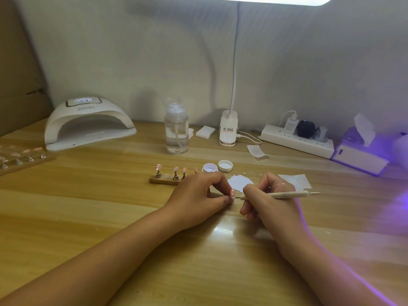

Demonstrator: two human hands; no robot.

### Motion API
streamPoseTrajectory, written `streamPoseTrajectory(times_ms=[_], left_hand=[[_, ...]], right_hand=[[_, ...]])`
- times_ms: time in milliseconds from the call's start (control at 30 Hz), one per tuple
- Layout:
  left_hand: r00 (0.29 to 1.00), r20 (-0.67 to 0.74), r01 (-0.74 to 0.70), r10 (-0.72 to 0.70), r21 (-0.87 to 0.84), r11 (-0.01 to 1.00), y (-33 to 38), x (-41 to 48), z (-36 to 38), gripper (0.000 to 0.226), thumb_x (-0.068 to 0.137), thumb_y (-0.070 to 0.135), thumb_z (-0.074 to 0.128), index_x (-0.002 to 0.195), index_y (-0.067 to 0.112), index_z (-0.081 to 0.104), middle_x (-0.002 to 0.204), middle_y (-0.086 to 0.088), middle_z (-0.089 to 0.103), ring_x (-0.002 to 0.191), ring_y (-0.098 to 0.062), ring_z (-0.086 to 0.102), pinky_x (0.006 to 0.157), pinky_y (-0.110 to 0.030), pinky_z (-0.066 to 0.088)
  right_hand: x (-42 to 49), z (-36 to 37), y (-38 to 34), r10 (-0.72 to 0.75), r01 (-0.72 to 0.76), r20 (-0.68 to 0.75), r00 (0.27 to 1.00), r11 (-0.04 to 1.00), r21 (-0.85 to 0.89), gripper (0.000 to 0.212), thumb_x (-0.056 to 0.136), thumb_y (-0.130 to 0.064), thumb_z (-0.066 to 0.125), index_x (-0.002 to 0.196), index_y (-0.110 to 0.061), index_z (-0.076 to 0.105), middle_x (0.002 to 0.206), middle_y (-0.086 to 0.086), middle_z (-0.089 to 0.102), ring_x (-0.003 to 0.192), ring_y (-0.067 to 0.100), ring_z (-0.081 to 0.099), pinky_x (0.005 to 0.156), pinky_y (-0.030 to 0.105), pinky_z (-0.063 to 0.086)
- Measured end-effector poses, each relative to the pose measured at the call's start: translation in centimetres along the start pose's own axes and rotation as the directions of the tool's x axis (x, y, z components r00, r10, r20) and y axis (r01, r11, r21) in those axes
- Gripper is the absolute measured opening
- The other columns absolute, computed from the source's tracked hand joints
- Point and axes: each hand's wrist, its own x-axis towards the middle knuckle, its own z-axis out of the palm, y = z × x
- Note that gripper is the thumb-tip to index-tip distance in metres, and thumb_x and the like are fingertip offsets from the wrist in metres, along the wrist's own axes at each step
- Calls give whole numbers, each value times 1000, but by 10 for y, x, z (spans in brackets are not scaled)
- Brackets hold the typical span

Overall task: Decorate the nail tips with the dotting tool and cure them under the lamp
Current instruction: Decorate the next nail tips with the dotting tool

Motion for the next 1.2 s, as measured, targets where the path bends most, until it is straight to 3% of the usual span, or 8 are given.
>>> streamPoseTrajectory(times_ms=[200,333,567,833,967,1067,1133,1200], left_hand=[[1000,-6,-8,8,3,1000,1,0,0,24,84,26,75,75,42,60,71,39,60,50,2,48,52,-12,31],[1000,-8,-8,8,7,1000,1,0,0,24,84,26,75,75,42,61,71,38,60,51,3,48,52,-12,30],[1000,-8,-14,14,9,1000,2,0,-1,26,84,26,75,73,43,60,70,39,59,51,3,48,53,-12,31],[1000,-6,-17,17,5,1000,3,-1,-1,20,84,27,74,76,40,62,66,40,58,51,3,48,52,-12,30],[1000,-9,-9,9,-6,1000,2,-1,-1,22,84,27,75,74,41,61,66,40,58,52,4,49,54,-11,32],[1000,-10,-11,11,-8,1000,2,-1,0,22,85,27,75,74,41,61,67,40,57,51,4,49,54,-10,33],[1000,-14,-8,8,-10,1000,2,-1,0,21,85,28,74,75,40,61,67,40,58,51,3,49,54,-10,33],[1000,-17,-8,8,-1,1000,2,-1,1,22,85,28,74,74,40,60,67,40,57,51,3,49,54,-10,32]], right_hand=[[0,0,1,-2,3,11,1000,1000,-16,24,76,-11,63,64,-15,44,57,12,69,43,14,57,43,21,42],[-2,1,-1,2,-1,18,1000,999,-37,20,63,-25,62,65,-14,45,57,11,69,45,14,58,43,22,43],[1,-1,2,0,0,-19,1000,1000,11,28,78,-7,61,59,-18,44,56,14,68,42,14,55,42,21,43],[-3,0,-4,4,-4,8,1000,1000,-3,25,71,-17,65,56,-21,45,56,12,68,43,13,55,42,20,41],[-4,-7,-10,-2,53,-192,981,963,263,26,85,-3,58,65,-15,45,47,6,61,40,10,47,38,17,38],[3,-22,-19,29,161,-391,920,882,443,22,96,-23,61,77,-20,52,56,1,68,44,8,52,42,15,44],[9,-39,-23,-69,257,-470,880,901,349,25,97,-45,58,83,-24,56,64,1,72,41,7,51,41,16,43],[14,-58,-22,-254,321,-469,846,945,68,35,97,-56,51,83,-26,63,54,-1,66,39,6,51,41,16,42]])
